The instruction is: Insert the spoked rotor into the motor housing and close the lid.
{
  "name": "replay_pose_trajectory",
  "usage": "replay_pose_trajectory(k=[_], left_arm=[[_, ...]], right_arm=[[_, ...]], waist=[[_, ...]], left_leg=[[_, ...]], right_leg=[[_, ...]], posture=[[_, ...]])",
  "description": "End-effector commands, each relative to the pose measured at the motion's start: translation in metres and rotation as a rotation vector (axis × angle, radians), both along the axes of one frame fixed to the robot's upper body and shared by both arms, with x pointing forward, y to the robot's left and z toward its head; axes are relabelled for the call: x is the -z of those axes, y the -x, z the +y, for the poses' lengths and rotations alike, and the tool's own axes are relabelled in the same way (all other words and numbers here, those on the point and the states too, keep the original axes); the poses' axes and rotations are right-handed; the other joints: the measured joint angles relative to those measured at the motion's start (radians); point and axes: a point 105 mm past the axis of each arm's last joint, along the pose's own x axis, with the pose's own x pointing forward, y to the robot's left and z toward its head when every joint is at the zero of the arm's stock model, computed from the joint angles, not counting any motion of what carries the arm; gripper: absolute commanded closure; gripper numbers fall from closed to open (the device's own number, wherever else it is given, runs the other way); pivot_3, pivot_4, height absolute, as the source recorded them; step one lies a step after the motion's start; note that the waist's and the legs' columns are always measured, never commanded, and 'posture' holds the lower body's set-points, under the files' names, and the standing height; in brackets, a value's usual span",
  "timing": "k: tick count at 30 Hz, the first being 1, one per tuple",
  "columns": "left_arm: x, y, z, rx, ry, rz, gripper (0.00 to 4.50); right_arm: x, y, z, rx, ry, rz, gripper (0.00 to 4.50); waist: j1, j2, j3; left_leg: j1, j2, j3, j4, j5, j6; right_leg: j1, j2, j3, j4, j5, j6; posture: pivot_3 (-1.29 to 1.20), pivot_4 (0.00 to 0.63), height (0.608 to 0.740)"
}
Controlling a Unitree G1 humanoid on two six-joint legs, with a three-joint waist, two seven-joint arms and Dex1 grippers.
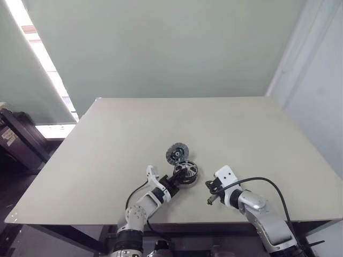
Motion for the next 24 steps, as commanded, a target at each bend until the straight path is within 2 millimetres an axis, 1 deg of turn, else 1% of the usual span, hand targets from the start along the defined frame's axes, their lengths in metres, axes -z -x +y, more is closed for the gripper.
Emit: replay_pose_trajectory(k=[1, 10, 16, 24], left_arm=[[-0.009, -0.003, 0.005, -0.014, 0.003, -0.042, 3.32], [-0.005, -0.002, 0.006, -0.016, -0.018, -0.032, 3.32], [-0.002, -0.004, 0.011, -0.034, -0.034, -0.025, 3.32], [0.002, -0.005, 0.009, -0.038, -0.063, -0.017, 3.32]], right_arm=[[-0.018, -0.004, 0.003, -0.008, -0.027, -0.062, 4.50], [-0.019, -0.006, 0.003, -0.005, -0.029, -0.067, 4.50], [-0.019, -0.006, 0.002, 0.000, -0.028, -0.067, 4.50], [-0.019, -0.007, 0.002, 0.000, -0.029, -0.071, 4.50]], waist=[[0.000, 0.000, 0.000], [0.000, 0.000, 0.000], [0.000, 0.000, 0.000], [0.000, 0.000, 0.000]], left_leg=[[0.000, 0.000, 0.000, 0.000, 0.000, 0.000], [0.000, 0.000, 0.000, 0.000, 0.000, 0.000], [0.000, 0.000, 0.000, 0.001, 0.000, 0.000], [0.001, 0.000, 0.000, 0.002, 0.000, 0.000]], right_leg=[[0.000, 0.000, 0.000, 0.000, 0.000, 0.000], [0.000, 0.000, 0.000, 0.000, 0.000, 0.000], [0.000, 0.000, 0.000, 0.001, 0.000, 0.000], [0.001, 0.000, 0.000, 0.001, 0.000, 0.000]], posture=[[0.00, 0.000, 0.740], [0.00, 0.000, 0.740], [0.00, 0.000, 0.740], [0.00, 0.000, 0.740]])
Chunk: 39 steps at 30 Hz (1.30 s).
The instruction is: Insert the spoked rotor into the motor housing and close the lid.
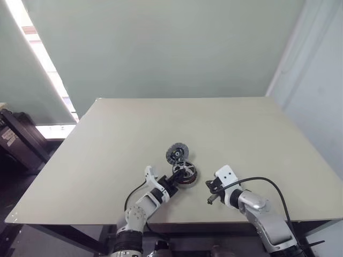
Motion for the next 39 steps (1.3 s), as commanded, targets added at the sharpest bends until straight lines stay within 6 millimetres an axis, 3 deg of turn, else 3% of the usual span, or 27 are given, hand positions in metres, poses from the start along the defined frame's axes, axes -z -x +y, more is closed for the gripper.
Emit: replay_pose_trajectory(k=[1, 26, 31, 36, 39], left_arm=[[-0.002, -0.004, 0.000, -0.003, -0.020, -0.011, 3.32], [0.002, 0.003, -0.011, 0.081, -0.006, 0.037, 3.32], [0.000, 0.002, -0.010, 0.080, -0.011, 0.032, 1.61], [-0.003, -0.002, -0.006, 0.047, -0.020, 0.014, 0.01], [-0.006, -0.004, -0.003, 0.026, -0.027, 0.000, 0.01]], right_arm=[[-0.019, -0.006, 0.002, -0.002, -0.026, -0.069, 4.50], [-0.019, -0.007, 0.003, 0.003, -0.028, -0.073, 4.50], [-0.019, -0.008, 0.004, 0.001, -0.031, -0.073, 4.50], [-0.019, -0.009, 0.006, -0.002, -0.033, -0.074, 4.50], [-0.019, -0.010, 0.006, -0.004, -0.034, -0.075, 4.50]], waist=[[0.000, 0.000, 0.000], [0.000, 0.001, -0.002], [0.001, 0.002, -0.002], [0.000, 0.002, -0.002], [-0.001, 0.002, -0.002]], left_leg=[[0.000, 0.000, 0.000, 0.000, 0.000, 0.000], [0.001, 0.000, 0.000, 0.004, 0.000, 0.000], [0.003, 0.000, 0.000, 0.004, 0.000, 0.000], [0.014, 0.000, 0.000, 0.004, -0.001, -0.001], [0.015, 0.000, 0.000, 0.004, -0.003, -0.004]], right_leg=[[0.000, 0.000, 0.000, 0.000, 0.000, 0.000], [0.003, 0.000, 0.000, 0.001, 0.001, 0.001], [0.005, 0.000, 0.000, 0.001, 0.001, 0.001], [0.015, 0.000, 0.000, 0.000, -0.001, -0.002], [0.016, 0.000, 0.000, 0.000, -0.001, -0.002]], posture=[[0.00, 0.000, 0.740], [0.00, 0.000, 0.740], [0.00, 0.000, 0.740], [0.00, 0.000, 0.740], [0.00, 0.000, 0.740]])
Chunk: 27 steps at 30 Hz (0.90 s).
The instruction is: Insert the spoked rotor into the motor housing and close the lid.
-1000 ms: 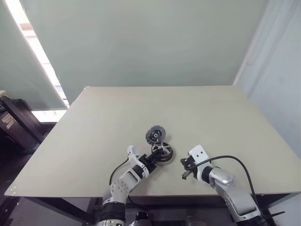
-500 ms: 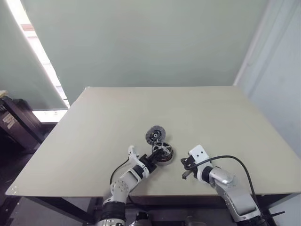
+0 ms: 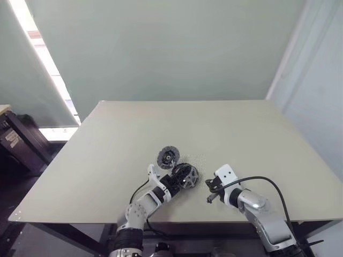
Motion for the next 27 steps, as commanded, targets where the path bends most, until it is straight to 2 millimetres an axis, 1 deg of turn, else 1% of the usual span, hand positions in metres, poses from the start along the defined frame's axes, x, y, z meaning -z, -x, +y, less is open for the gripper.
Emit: replay_pose_trajectory(k=[1, 7, 9, 12, 16, 18, 20, 22, 27], left_arm=[[-0.001, -0.004, 0.006, -0.036, -0.033, -0.008, 0.01], [-0.005, -0.008, 0.010, -0.070, -0.054, -0.030, 0.01], [-0.011, -0.011, 0.010, -0.090, -0.064, -0.061, 0.01], [-0.026, -0.015, 0.010, -0.097, -0.077, -0.127, 0.01], [-0.057, -0.017, 0.005, -0.077, -0.059, -0.228, 0.01], [-0.072, -0.015, 0.000, -0.044, -0.049, -0.276, 0.01], [-0.083, -0.011, -0.004, -0.002, -0.054, -0.322, 0.01], [-0.091, -0.006, -0.006, 0.040, -0.076, -0.363, 0.01], [-0.103, 0.003, -0.005, 0.093, -0.132, -0.443, 0.01]], right_arm=[[-0.016, -0.007, 0.005, -0.011, -0.027, -0.063, 4.50], [-0.016, -0.008, 0.009, -0.022, -0.034, -0.063, 4.50], [-0.016, -0.008, 0.010, -0.025, -0.035, -0.064, 4.50], [-0.016, -0.009, 0.010, -0.026, -0.037, -0.064, 4.50], [-0.015, -0.009, 0.010, -0.029, -0.038, -0.063, 4.50], [-0.015, -0.009, 0.011, -0.030, -0.040, -0.063, 4.50], [-0.014, -0.009, 0.011, -0.030, -0.043, -0.062, 4.50], [-0.013, -0.009, 0.012, -0.035, -0.045, -0.059, 4.50], [-0.013, -0.010, 0.012, -0.039, -0.045, -0.059, 4.50]], waist=[[-0.001, 0.000, 0.000], [0.000, 0.000, 0.000], [0.000, 0.000, 0.000], [0.000, 0.000, 0.000], [0.000, -0.001, 0.000], [0.000, -0.001, 0.001], [0.000, -0.001, 0.001], [0.000, -0.001, 0.001], [-0.001, 0.000, 0.001]], left_leg=[[0.000, 0.000, 0.000, 0.000, 0.000, 0.000], [0.000, 0.000, 0.000, -0.003, 0.002, 0.004], [0.000, 0.000, 0.000, -0.004, 0.002, 0.004], [-0.001, 0.000, 0.000, -0.005, 0.002, 0.004], [-0.003, 0.000, 0.000, -0.005, 0.002, 0.004], [-0.004, 0.000, 0.000, -0.005, 0.002, 0.004], [-0.005, 0.000, 0.000, -0.005, 0.002, 0.004], [-0.005, 0.000, 0.000, -0.005, 0.002, 0.004], [-0.004, 0.000, 0.000, -0.005, 0.002, 0.004]], right_leg=[[0.000, 0.000, 0.000, 0.000, 0.000, 0.000], [-0.002, 0.000, 0.000, 0.000, 0.000, 0.000], [-0.002, 0.000, 0.000, -0.001, 0.000, 0.000], [-0.003, 0.000, 0.000, -0.001, 0.001, 0.001], [-0.005, 0.000, 0.000, -0.002, 0.001, 0.002], [-0.005, 0.000, 0.000, -0.002, 0.001, 0.002], [-0.005, 0.000, 0.000, -0.002, 0.001, 0.002], [-0.005, 0.000, 0.000, -0.002, 0.001, 0.002], [-0.006, 0.000, 0.000, -0.002, 0.001, 0.001]], posture=[[0.00, 0.000, 0.740], [0.00, 0.000, 0.740], [0.00, 0.000, 0.740], [0.00, 0.000, 0.740], [0.00, 0.000, 0.740], [0.00, 0.000, 0.740], [0.00, 0.000, 0.740], [0.00, 0.000, 0.740], [0.00, 0.000, 0.740]])
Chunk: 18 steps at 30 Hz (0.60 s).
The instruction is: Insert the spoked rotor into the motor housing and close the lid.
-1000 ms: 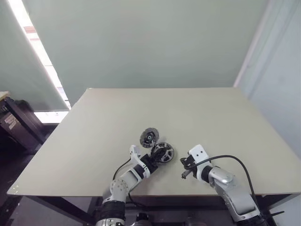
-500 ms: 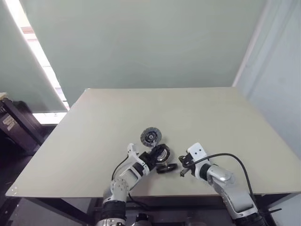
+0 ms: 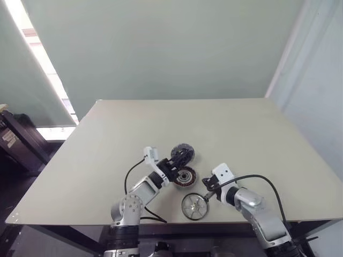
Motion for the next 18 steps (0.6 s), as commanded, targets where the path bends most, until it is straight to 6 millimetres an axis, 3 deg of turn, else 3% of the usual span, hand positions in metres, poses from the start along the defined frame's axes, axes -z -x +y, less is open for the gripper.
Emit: replay_pose_trajectory(k=[1, 9, 13, 18], left_arm=[[-0.023, 0.007, -0.002, 0.045, -0.021, -0.110, 0.01], [-0.029, 0.037, 0.000, 0.297, -0.293, -0.337, 0.01], [-0.011, 0.057, 0.013, 0.526, -0.559, -0.422, 0.01], [0.001, 0.067, 0.018, 0.677, -0.682, -0.454, 0.01]], right_arm=[[-0.015, -0.006, 0.004, -0.017, -0.023, -0.061, 4.50], [-0.014, -0.006, 0.000, 0.001, -0.014, -0.060, 4.50], [-0.013, -0.010, -0.010, 0.052, 0.002, -0.060, 4.50], [-0.013, -0.014, -0.020, 0.092, 0.015, -0.061, 4.50]], waist=[[0.000, 0.000, 0.000], [-0.001, 0.000, 0.000], [-0.001, 0.001, 0.000], [0.002, 0.002, 0.000]], left_leg=[[0.000, 0.000, 0.000, 0.000, 0.000, 0.000], [0.000, 0.000, 0.000, -0.001, 0.000, 0.000], [-0.001, 0.000, 0.001, -0.001, 0.000, 0.000], [-0.010, 0.000, 0.002, -0.001, 0.000, 0.001]], right_leg=[[0.000, 0.000, 0.000, 0.000, 0.000, 0.000], [-0.001, 0.000, 0.000, 0.000, -0.001, -0.001], [-0.002, 0.000, 0.001, 0.000, -0.001, -0.002], [-0.011, 0.000, 0.002, 0.001, -0.001, -0.001]], posture=[[0.00, 0.000, 0.740], [0.00, 0.000, 0.740], [0.00, 0.000, 0.740], [0.00, 0.000, 0.740]])
